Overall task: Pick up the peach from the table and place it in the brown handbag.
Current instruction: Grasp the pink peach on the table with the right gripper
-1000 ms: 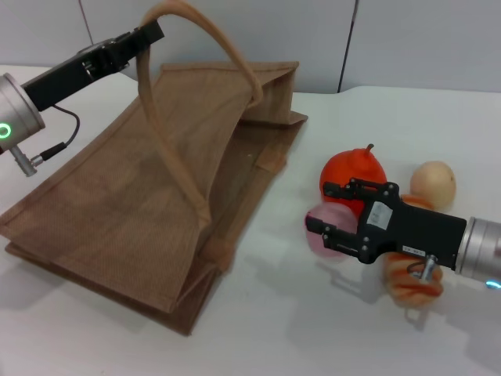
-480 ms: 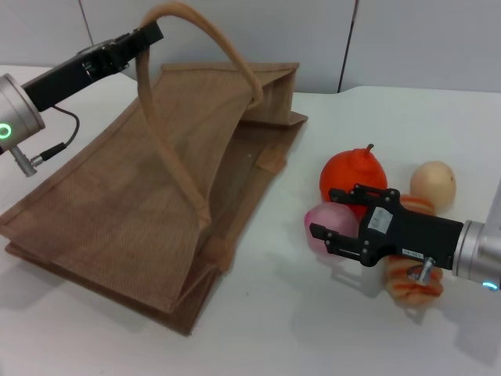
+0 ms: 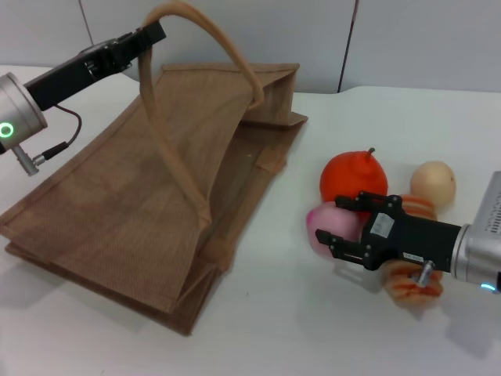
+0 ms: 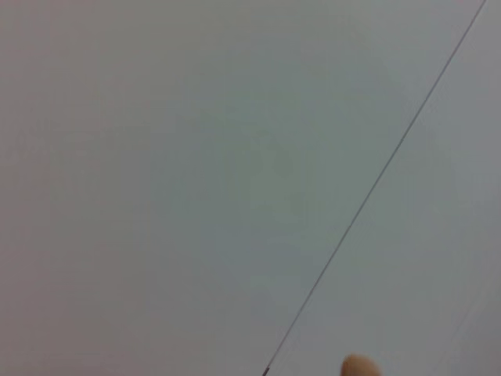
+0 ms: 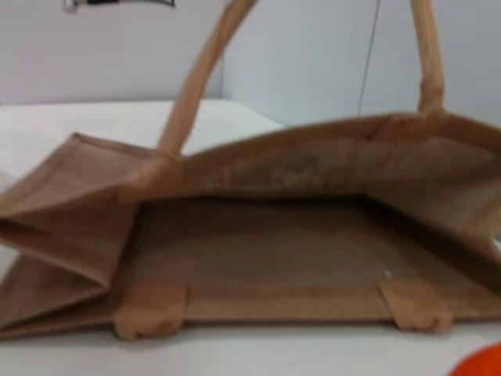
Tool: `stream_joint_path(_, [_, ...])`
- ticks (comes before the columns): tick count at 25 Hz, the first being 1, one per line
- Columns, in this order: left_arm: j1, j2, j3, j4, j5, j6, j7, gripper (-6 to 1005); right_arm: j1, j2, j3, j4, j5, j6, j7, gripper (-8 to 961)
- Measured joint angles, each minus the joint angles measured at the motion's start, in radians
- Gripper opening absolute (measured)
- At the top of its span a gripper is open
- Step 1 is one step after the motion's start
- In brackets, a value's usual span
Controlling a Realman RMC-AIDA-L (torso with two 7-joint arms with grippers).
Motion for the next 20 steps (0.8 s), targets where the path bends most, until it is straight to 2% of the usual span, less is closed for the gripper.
stream_joint_path(20, [0.004, -0.001, 0.000, 0.000, -0.002, -0.001, -0.002, 132, 0.016, 0.007, 0.000, 0.000, -0.014, -0.085, 0.039, 626])
